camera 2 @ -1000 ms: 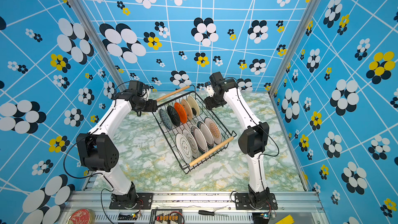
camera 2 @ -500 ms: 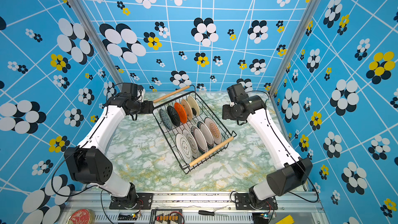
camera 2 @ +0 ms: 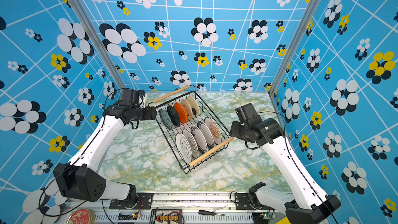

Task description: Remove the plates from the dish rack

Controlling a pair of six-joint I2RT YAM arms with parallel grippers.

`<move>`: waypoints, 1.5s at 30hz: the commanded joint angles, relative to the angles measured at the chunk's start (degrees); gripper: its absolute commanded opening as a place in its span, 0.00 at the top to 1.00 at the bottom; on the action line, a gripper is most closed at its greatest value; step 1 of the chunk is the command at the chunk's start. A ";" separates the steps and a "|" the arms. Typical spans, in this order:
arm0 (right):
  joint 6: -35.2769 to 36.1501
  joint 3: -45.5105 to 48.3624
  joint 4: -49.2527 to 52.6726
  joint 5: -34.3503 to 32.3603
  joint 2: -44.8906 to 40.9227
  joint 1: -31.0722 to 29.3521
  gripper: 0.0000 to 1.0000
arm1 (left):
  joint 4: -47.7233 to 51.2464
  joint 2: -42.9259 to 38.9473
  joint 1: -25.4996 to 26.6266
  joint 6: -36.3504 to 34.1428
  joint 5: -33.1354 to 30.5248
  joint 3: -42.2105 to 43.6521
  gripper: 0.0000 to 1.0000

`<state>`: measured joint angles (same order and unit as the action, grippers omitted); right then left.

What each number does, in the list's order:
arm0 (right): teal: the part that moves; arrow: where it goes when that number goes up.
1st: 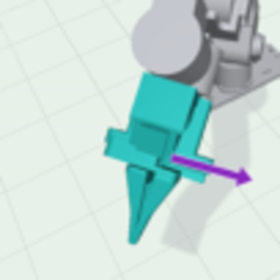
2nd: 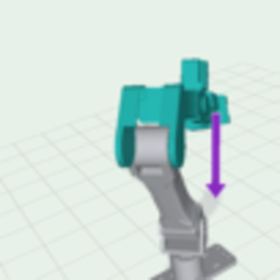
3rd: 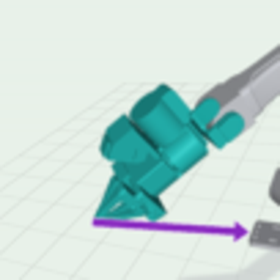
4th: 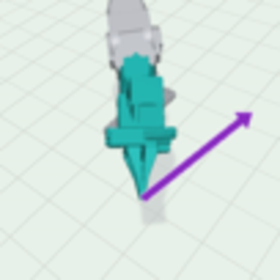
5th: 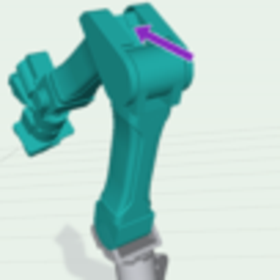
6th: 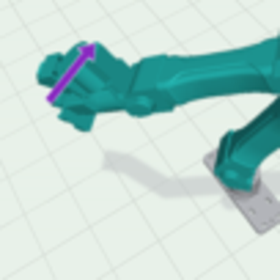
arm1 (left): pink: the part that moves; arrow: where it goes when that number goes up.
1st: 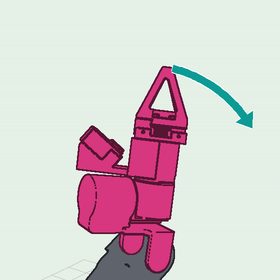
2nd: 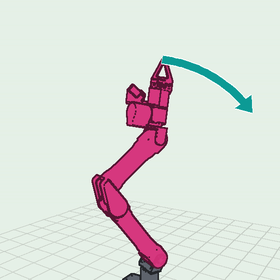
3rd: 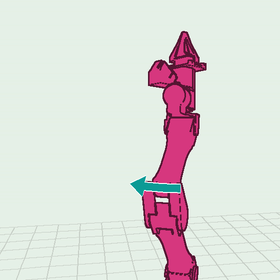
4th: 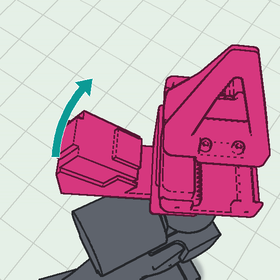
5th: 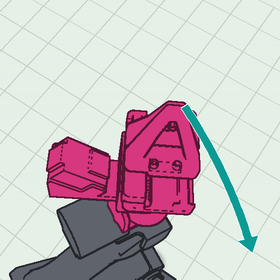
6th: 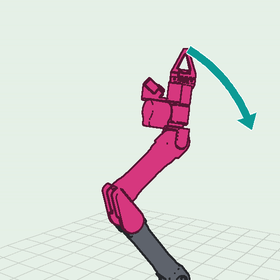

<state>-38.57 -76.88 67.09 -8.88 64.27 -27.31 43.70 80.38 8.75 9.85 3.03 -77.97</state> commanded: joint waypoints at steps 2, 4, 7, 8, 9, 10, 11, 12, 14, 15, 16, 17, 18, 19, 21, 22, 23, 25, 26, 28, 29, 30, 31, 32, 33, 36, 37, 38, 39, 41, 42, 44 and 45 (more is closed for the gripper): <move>-5.71 4.85 0.34 -0.14 -2.94 -2.95 0.40 | 0.49 -3.56 0.87 1.35 -0.76 3.22 0.18; -7.12 6.24 -0.53 0.17 -3.57 -3.78 0.42 | 0.50 -4.56 0.92 1.61 -0.65 4.13 0.18; -8.64 7.13 -1.71 -0.52 -4.11 -4.71 0.42 | 1.30 -5.94 1.59 2.19 -0.61 4.98 0.18; -9.07 7.17 -2.10 -0.40 -4.14 -4.88 0.42 | 1.46 -6.40 1.92 2.28 -0.91 5.20 0.18; -9.47 7.25 -2.60 -0.22 -4.15 -5.17 0.43 | 1.56 -6.85 2.24 2.43 -1.05 5.42 0.18; -9.86 7.23 -3.14 -0.04 -4.11 -5.62 0.43 | 1.71 -7.33 2.39 2.62 -1.30 5.54 0.18; -10.31 7.10 -3.41 -0.12 -3.88 -5.94 0.43 | 1.74 -7.83 2.62 2.95 -1.43 5.90 0.18; -10.70 6.99 -3.69 -0.37 -3.76 -6.40 0.43 | 1.65 -8.33 2.66 3.28 -1.38 6.30 0.18; -11.47 6.95 -4.08 -0.19 -3.24 -6.86 0.43 | 1.73 -8.89 2.72 3.97 -1.06 6.81 0.18; -11.90 6.94 -4.25 -0.25 -2.93 -7.13 0.43 | 1.77 -9.08 2.68 4.19 -0.86 6.98 0.18; -12.24 7.05 -4.29 -0.19 -2.69 -7.29 0.43 | 1.90 -9.14 2.82 4.27 -0.71 7.08 0.18; -12.74 7.17 -4.27 -0.17 -2.44 -7.32 0.43 | 2.04 -9.27 2.88 4.46 -0.63 7.16 0.18; -13.35 7.37 -4.45 -0.18 -2.24 -7.32 0.43 | 2.21 -9.42 3.02 4.52 -0.59 7.27 0.18; -13.74 7.52 -4.60 -0.18 -2.09 -7.38 0.43 | 2.24 -9.62 3.11 4.63 -0.64 7.33 0.18; -14.66 7.53 -4.68 -0.47 -1.79 -7.57 0.43 | 2.23 -10.27 3.45 4.83 -0.33 7.84 0.18; -15.03 7.54 -4.64 -0.74 -1.63 -7.78 0.44 | 2.10 -10.61 3.58 4.91 -0.31 8.12 0.18; -15.65 7.53 -4.55 -1.08 -1.44 -8.15 0.44 | 2.00 -10.91 3.73 5.05 -0.15 8.37 0.18; -16.45 7.61 -4.59 -1.52 -0.76 -8.69 0.44 | 1.91 -11.29 3.89 5.07 0.04 8.91 0.18; -16.84 7.71 -4.73 -1.73 -0.43 -9.09 0.44 | 1.82 -11.41 3.98 5.16 0.09 9.01 0.18; -17.52 7.88 -5.03 -2.02 0.40 -9.72 0.44 | 1.83 -11.62 4.00 5.25 0.36 9.24 0.18; -17.88 7.96 -5.04 -2.40 0.96 -9.99 0.45 | 1.83 -11.63 4.12 5.36 0.44 9.40 0.18; -18.11 7.90 -4.88 -2.98 1.40 -10.28 0.45 | 1.83 -11.68 4.12 5.25 0.63 9.50 0.18; -18.45 7.76 -4.60 -3.43 1.90 -10.46 0.45 | 1.91 -11.82 4.15 5.27 0.66 9.68 0.18; -18.63 7.87 -4.51 -3.82 2.08 -10.48 0.46 | 1.87 -11.90 4.10 5.19 0.60 9.81 0.18; -18.94 7.93 -4.36 -4.43 2.26 -10.41 0.47 | 1.83 -12.00 4.14 5.18 0.52 9.97 0.18; -19.94 9.07 -4.52 -5.78 2.04 -10.57 0.52 | 1.70 -12.21 4.19 5.27 1.42 10.36 0.18; -20.27 9.68 -4.98 -5.79 2.00 -10.57 0.52 | 1.71 -12.25 4.30 5.15 1.53 10.52 0.18; -20.48 10.16 -5.32 -5.72 2.10 -10.57 0.52 | 1.65 -12.25 4.42 5.11 1.51 10.71 0.18; -20.65 10.55 -5.66 -5.54 2.34 -10.57 0.52 | 1.59 -12.24 4.43 4.88 1.49 10.96 0.18; -21.10 11.07 -5.98 -5.36 2.83 -10.66 0.52 | 1.65 -12.08 4.43 4.75 1.43 11.06 0.18; -21.11 11.22 -6.18 -5.28 3.11 -10.73 0.53 | 1.73 -11.88 4.43 4.59 1.46 11.12 0.18; -21.05 10.93 -5.93 -5.55 3.79 -10.79 0.55 | 1.95 -11.57 4.42 4.47 1.20 11.15 0.18; -20.94 10.65 -5.71 -5.61 4.22 -10.83 0.56 | 2.15 -11.34 4.41 4.52 0.85 11.14 0.18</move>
<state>-58.83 -66.83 59.51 -12.99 67.13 -37.50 45.01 69.17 12.88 14.39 3.68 -67.53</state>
